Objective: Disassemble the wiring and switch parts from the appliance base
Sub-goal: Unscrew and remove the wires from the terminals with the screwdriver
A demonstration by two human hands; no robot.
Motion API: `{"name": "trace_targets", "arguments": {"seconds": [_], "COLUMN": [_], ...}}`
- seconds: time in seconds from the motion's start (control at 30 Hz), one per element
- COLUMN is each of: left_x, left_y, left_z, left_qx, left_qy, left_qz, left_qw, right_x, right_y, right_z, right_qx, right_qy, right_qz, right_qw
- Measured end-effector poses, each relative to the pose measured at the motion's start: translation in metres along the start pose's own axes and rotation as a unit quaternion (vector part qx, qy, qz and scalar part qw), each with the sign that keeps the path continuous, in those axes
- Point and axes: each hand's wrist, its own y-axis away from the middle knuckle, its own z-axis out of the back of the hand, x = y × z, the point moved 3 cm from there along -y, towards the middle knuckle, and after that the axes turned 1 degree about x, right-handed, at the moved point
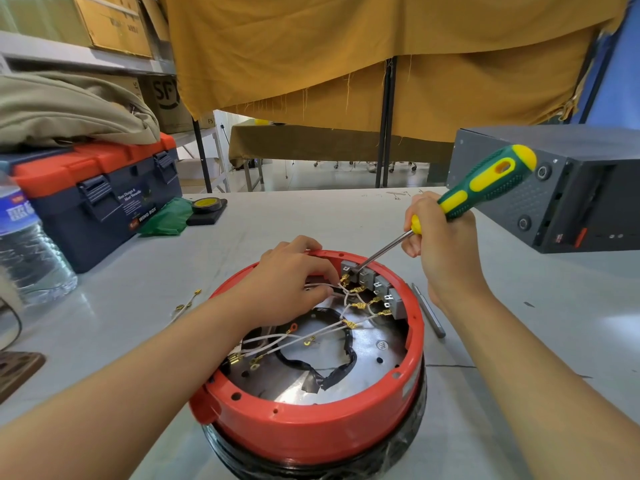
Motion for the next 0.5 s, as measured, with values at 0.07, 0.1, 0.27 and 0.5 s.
{"name": "trace_targets", "arguments": {"seconds": [0.07, 0.1, 0.27, 0.5], "left_x": [0.0002, 0.0002, 0.0002, -0.0018], "left_y": [-0.0002, -0.0004, -0.0007, 0.0001], "left_z": [-0.0003, -0.0004, -0.0009, 0.0], "left_qx": [-0.001, -0.001, 0.0, -0.002], "left_qy": [-0.003, -0.004, -0.01, -0.011], "left_qz": [-0.001, -0.001, 0.0, 0.002], "left_qw": [1.0, 1.0, 1.0, 1.0], "right_x": [0.0002, 0.0003, -0.0001, -0.0019], "right_y": [0.0004, 0.0006, 0.0, -0.0007], "right_z": [-0.0002, -0.0002, 0.0003, 0.0015], "right_qx": [-0.005, -0.007, -0.014, -0.017], "right_qy": [-0.002, -0.003, -0.005, -0.009], "right_qz": [-0.005, -0.007, -0.018, -0.037], "right_qw": [1.0, 1.0, 1.0, 0.999]}}
